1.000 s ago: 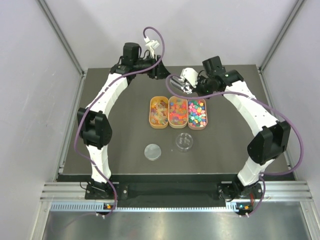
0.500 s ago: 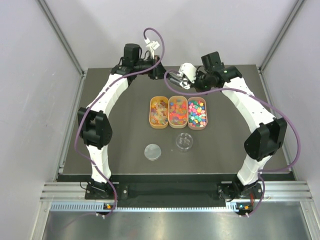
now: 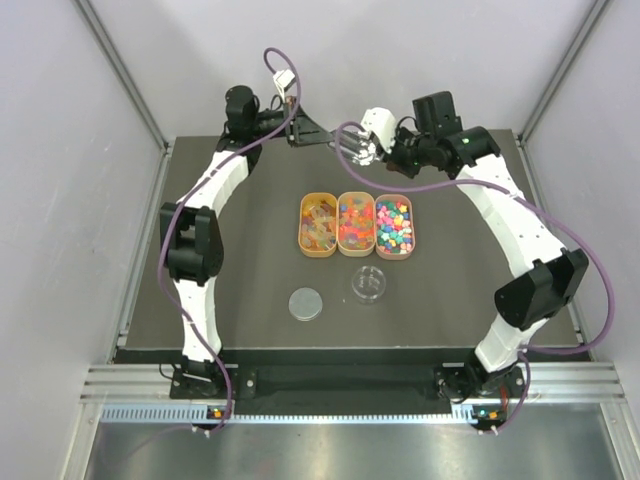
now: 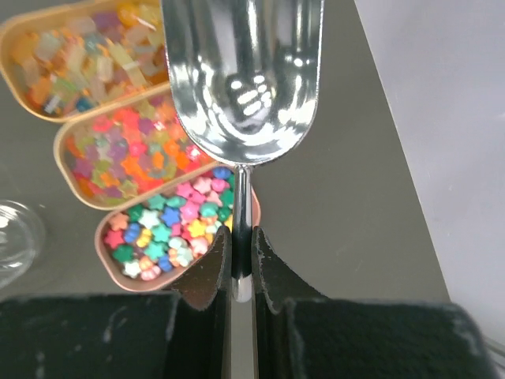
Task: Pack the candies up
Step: Adjust the spatula.
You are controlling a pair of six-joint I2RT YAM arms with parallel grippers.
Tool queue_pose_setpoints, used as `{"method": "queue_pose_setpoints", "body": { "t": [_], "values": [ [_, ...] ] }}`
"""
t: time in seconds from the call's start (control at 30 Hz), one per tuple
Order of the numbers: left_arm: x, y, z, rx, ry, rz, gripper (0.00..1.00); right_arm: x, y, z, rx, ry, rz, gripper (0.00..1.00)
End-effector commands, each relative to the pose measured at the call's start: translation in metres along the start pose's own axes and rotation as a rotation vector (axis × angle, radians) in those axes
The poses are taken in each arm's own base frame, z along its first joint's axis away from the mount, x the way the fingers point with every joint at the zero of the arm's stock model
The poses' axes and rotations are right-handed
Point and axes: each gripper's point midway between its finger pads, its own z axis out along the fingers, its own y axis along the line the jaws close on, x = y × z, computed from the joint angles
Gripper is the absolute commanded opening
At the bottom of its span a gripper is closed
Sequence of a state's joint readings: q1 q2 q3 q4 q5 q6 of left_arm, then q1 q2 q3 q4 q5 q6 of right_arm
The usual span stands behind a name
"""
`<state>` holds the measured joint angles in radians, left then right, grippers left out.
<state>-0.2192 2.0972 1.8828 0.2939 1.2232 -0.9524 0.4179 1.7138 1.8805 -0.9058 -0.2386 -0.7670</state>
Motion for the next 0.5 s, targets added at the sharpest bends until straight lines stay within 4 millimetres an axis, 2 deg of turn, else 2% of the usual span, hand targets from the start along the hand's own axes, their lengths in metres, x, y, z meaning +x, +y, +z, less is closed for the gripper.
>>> {"method": "queue_pose_setpoints", "body": {
  "t": [0.0,0.07,0.2,0.47],
  "values": [
    [0.013,-0.069,-0.026,0.185,0.236,-0.012,0.0,-0.019,0.004,-0.027,0.005,-0.073,0.025,0.0],
    [0.021,-0.072,-0.032,0.195,0.306,-0.008,0.0,-0.019,0.007,-0.028,-0.001,-0.077,0.027,0.0],
    [0.028,-0.064,-0.036,0.2,0.354,-0.052,0.0,-0.024,0.007,-0.032,-0.005,-0.096,0.026,0.0],
    [0.039,-0.049,-0.038,0.211,0.367,-0.162,0.0,-0.062,0.0,-0.055,0.01,-0.227,0.041,0.0]
  ]
}}
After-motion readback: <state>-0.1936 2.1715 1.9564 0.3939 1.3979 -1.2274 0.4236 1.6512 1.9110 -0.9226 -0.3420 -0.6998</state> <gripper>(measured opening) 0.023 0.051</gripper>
